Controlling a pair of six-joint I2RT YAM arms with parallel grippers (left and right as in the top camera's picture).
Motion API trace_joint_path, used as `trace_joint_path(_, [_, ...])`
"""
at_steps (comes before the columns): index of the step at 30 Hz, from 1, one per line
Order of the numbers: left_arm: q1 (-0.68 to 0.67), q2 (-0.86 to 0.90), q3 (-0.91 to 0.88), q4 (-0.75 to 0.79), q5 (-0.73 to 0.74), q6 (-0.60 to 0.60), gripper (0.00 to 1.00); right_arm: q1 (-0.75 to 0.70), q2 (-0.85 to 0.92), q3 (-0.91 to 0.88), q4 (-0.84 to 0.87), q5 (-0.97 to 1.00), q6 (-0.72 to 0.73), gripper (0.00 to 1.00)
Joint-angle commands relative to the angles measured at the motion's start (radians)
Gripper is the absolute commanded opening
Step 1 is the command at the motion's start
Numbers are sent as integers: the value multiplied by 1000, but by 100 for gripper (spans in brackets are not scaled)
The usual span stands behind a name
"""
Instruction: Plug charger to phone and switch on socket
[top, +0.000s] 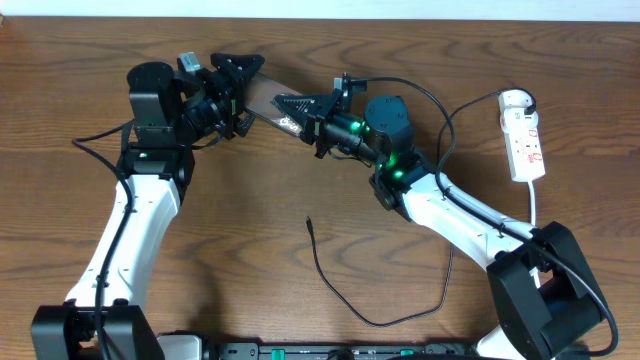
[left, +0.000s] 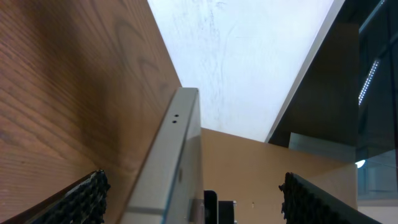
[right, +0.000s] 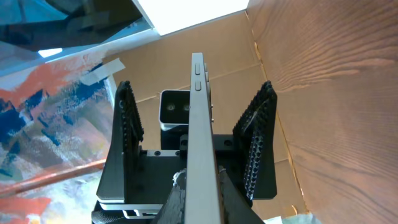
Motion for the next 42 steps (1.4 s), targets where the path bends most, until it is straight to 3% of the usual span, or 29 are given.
trace_joint_path(1, [9, -5, 1, 5, -25, 23, 86, 6, -11, 19, 8, 11, 19, 1])
trace_joint_path(19, [13, -5, 1, 5, -28, 16, 84, 44, -11, 19, -27, 20, 38, 1])
trace_joint_path(21, [13, -5, 1, 5, -27, 16, 76, 44, -11, 19, -27, 21, 38, 2])
trace_joint_path(23, [13, -5, 1, 5, -27, 16, 59, 44, -11, 19, -27, 20, 38, 2])
trace_joint_path(26, [13, -5, 1, 5, -27, 17, 47, 45, -11, 19, -27, 19, 38, 2])
trace_joint_path(31, [13, -5, 1, 5, -28, 17, 39, 45, -11, 19, -27, 19, 38, 1])
trace_joint_path(42, [13, -5, 1, 6, -28, 25, 39, 55, -11, 19, -27, 22, 76, 1])
